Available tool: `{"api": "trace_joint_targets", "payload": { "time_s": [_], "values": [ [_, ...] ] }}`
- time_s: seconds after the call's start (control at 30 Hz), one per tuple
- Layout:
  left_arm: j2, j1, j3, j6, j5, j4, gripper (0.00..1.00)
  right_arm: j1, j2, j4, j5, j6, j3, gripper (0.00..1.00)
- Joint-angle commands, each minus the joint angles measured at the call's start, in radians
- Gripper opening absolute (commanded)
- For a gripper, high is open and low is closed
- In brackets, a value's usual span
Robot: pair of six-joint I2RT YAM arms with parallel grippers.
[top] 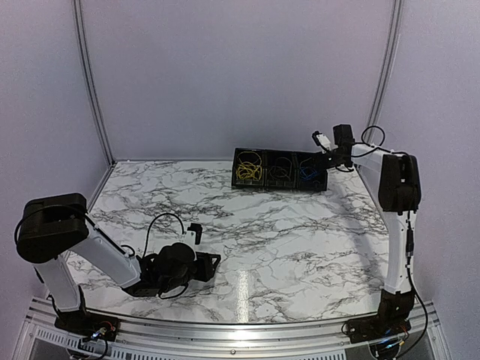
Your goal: Untangle the cables
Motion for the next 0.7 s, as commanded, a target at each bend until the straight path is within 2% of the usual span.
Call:
{"api": "trace_joint_targets", "payload": {
  "time_s": [0.0, 0.3, 0.43, 0.57, 0.67],
  "values": [
    [0.001, -0.006, 0.013, 0.014, 0.006, -0.004, 0.46, 0.003, -0.141, -0.078, 0.009, -0.001, -0.035, 0.52],
    [-0.095, -0.005, -0.026, 0.053, -0.026, -0.037, 0.47, 0.002, -0.366, -0.083, -0.041, -0.002, -0.228, 0.72],
    [-0.197, 0.014, 0.002, 0.083, -0.063, -0.205, 0.5, -0.003, -0.531, -0.015, -0.117, -0.007, -0.4, 0.73],
    [-0.32, 0.049, 0.059, 0.132, -0.081, -0.416, 0.53, -0.014, -0.708, 0.048, -0.109, -0.038, -0.582, 0.73],
    [-0.415, 0.082, 0.106, 0.16, -0.112, -0.587, 0.62, -0.057, -0.843, 0.093, -0.195, -0.027, -0.712, 0.74]
  ]
}}
